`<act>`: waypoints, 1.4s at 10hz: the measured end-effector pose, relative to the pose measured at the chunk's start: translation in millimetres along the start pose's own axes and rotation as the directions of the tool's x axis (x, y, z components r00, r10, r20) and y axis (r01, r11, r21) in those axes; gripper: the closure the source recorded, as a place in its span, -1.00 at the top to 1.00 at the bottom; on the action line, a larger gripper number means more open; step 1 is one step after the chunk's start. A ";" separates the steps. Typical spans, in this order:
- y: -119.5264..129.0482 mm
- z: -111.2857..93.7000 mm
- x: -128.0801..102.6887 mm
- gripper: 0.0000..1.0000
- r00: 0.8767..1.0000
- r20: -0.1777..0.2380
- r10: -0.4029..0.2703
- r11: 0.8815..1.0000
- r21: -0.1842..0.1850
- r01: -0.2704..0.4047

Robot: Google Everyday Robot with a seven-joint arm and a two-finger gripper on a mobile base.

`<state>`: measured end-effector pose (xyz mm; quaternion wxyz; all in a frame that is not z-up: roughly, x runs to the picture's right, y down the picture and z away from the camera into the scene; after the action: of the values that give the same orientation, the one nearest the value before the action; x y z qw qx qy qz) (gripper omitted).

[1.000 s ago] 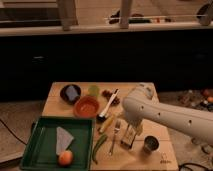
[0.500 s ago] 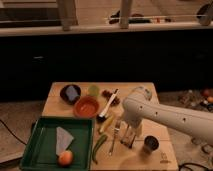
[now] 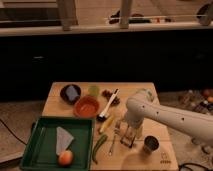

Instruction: Wipe red bowl with eraser

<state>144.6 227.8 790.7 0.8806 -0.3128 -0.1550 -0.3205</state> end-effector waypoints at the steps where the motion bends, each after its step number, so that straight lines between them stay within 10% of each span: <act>1: 2.1 3.6 1.9 0.60 1.000 0.008 0.009 1.000 -0.001 -0.009; 6: 17.8 26.3 7.1 0.60 0.998 0.034 0.053 0.999 -0.003 -0.053; 14: 12.7 26.1 8.9 -0.89 0.998 0.050 0.041 0.999 0.013 -0.041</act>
<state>157.7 248.2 808.9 0.8851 -0.3174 -0.1728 -0.2933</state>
